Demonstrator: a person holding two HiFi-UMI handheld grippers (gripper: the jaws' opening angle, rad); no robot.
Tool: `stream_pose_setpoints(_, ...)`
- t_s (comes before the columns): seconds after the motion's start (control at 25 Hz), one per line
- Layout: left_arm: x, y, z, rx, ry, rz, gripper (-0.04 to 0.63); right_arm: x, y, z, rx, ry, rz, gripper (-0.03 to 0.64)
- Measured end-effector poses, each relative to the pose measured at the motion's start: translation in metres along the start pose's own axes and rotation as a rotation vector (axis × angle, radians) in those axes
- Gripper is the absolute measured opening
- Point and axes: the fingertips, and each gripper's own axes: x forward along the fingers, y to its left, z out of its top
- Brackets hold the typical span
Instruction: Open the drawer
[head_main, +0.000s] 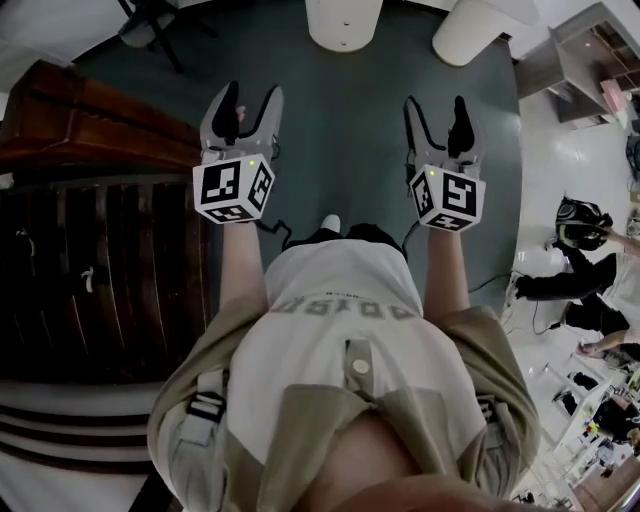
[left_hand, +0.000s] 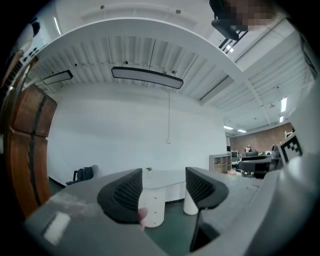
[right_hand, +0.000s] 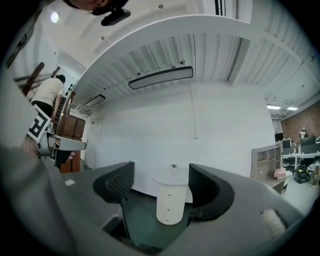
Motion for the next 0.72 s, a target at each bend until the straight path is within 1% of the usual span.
stream_pose_setpoints(0.2, 0.026, 0.015, -0.013, -0.019, 0.032, -0.006, 0.284, 0.023, -0.017, -0.009, 0.001, 0.034, -0.045, 0.342)
stream_pose_setpoints(0.48, 0.064, 0.028, -0.032, -0.030, 0.081, 0.020, 0.285, 0.053, -0.059, -0.029, 0.019, 0.081, -0.102, 0.342)
stream_pose_setpoints(0.6, 0.086, 0.034, -0.036, -0.030, 0.086, 0.037, 0.285, 0.075, -0.076, -0.036, 0.018, 0.088, -0.112, 0.342)
stream_pose_setpoints(0.72, 0.114, 0.036, -0.035, -0.028, 0.084, 0.054, 0.285, 0.102, -0.092, -0.039, 0.007, 0.092, -0.102, 0.342)
